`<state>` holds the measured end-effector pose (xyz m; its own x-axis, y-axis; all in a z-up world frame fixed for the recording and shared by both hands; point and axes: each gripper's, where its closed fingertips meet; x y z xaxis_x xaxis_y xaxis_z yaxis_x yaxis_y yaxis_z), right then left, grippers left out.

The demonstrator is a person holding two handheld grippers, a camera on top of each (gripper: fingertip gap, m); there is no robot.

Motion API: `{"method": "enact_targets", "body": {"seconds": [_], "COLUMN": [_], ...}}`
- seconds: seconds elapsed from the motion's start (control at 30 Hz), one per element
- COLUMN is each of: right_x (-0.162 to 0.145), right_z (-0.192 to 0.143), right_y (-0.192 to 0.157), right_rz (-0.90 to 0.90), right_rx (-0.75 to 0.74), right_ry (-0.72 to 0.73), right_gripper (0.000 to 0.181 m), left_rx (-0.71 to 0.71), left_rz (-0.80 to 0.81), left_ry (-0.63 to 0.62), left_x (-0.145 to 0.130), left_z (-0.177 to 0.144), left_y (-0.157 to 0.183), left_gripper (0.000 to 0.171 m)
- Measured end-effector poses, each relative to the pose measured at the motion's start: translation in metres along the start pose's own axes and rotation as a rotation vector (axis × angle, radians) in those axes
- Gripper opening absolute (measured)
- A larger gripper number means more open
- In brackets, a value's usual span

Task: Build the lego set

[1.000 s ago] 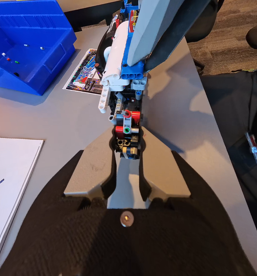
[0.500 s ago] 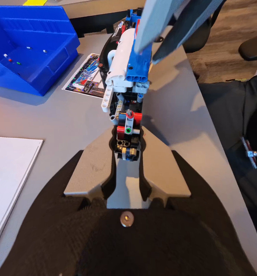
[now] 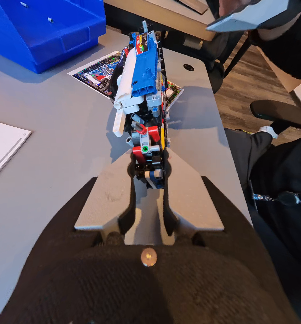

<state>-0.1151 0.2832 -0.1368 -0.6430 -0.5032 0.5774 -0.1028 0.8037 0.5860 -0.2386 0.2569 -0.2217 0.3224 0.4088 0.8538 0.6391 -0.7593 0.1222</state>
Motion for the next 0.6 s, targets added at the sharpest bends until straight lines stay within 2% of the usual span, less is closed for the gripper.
{"method": "enact_targets", "body": {"seconds": [0.33,0.6], "right_x": [-0.013,-0.03], "right_z": [0.032,0.031], "right_y": [0.011,0.022], "right_rz": [-0.038,0.091], "right_rx": [0.009,-0.082], "right_ry": [-0.043,0.016], "right_gripper": [0.023,0.024], "left_rx": [-0.001,0.0], "left_rz": [0.006,0.019], "left_ry": [0.002,0.008], "left_x": [0.0,0.0], "left_z": [0.0,0.0], "left_y": [0.0,0.0], "left_gripper": [0.027,0.028]}}
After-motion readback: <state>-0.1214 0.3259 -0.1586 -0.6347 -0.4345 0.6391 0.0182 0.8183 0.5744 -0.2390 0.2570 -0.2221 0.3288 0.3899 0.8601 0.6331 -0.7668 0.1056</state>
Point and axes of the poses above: each gripper's, where its closed fingertips meet, z out along the fingers, x out of its top, y = z × x across the jaws, and after that the axes turned 15 degrees about x, right-handed
